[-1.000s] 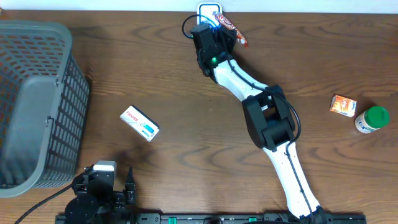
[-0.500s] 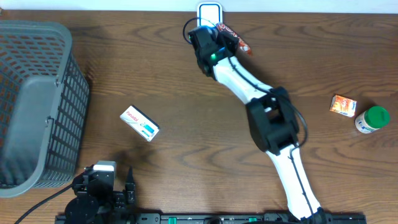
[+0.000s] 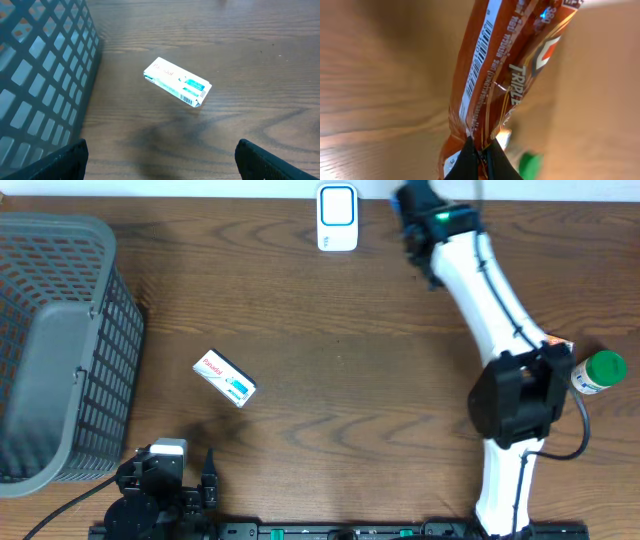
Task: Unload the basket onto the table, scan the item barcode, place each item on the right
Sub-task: 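Carry the chocolate bar rightward to the right edge with the right gripper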
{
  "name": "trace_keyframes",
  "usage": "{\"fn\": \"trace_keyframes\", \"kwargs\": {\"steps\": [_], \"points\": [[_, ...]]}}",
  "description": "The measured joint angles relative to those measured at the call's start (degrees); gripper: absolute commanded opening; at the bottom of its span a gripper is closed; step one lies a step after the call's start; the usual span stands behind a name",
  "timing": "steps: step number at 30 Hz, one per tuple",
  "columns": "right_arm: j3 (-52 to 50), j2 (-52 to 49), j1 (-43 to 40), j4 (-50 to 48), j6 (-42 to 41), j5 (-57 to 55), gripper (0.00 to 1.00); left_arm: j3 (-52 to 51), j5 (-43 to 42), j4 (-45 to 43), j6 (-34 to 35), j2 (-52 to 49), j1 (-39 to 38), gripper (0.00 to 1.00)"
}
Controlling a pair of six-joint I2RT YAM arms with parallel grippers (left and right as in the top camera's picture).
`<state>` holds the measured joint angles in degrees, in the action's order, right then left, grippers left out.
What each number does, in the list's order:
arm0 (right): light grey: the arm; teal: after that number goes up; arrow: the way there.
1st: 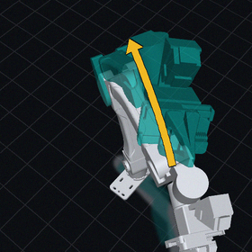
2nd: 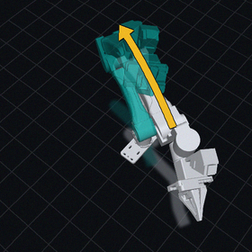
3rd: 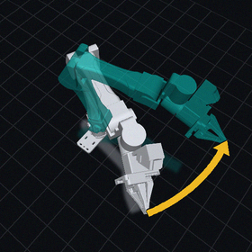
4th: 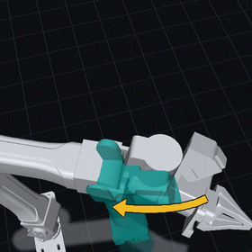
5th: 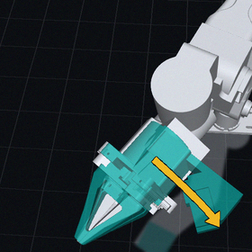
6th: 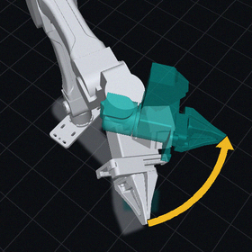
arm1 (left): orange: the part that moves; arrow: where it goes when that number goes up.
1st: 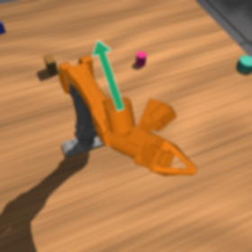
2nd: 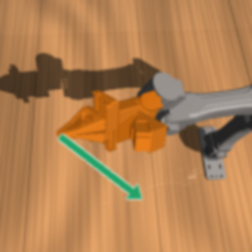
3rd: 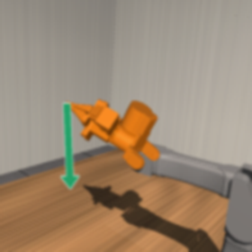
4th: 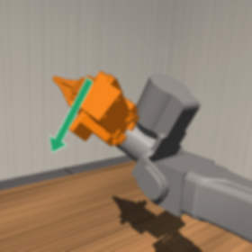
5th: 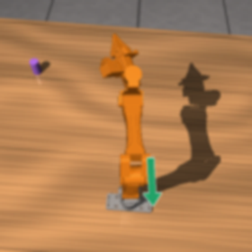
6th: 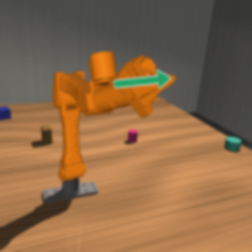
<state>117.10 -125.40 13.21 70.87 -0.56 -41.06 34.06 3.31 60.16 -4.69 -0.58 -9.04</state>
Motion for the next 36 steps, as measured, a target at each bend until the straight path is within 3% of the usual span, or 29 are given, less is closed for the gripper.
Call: {"fn": "trace_keyframes", "kwargs": {"steps": [7,18,19,20,21,28,36], "points": [[-10.1,-0.8,-12.9,-3.0,-9.5,10.4,0.01,0.0,0.0,0.0,0.0,0.0,0.0,0.93],[-25.3,-0.8,-23.9,-11.4,-15.6,13.0,0.03,0.0,0.0,0.0,0.0,0.0,0.0,0.93],[-25.4,-0.7,-24.7,-11.3,-16.2,13.3,0.34,0.0,0.0,0.0,0.0,0.0,0.0,0.93],[-25.4,-0.7,-25.4,-11.1,-16.9,13.7,0.71,0.0,0.0,0.0,0.0,0.0,0.0,0.93],[-25.3,-0.7,-25.9,-10.5,-17.0,14.2,0.96,0.0,0.0,0.0,0.0,0.0,0.0,0.93],[-18.5,-0.6,-27.6,-2.2,-16.4,24.4,0.99,0.0,0.0,0.0,0.0,0.0,0.0,0.93],[-7.2,-0.6,-16.2,5.6,-16.3,33.9,0.99,0.0,0.0,0.0,0.0,0.0,0.0,0.93]]}}
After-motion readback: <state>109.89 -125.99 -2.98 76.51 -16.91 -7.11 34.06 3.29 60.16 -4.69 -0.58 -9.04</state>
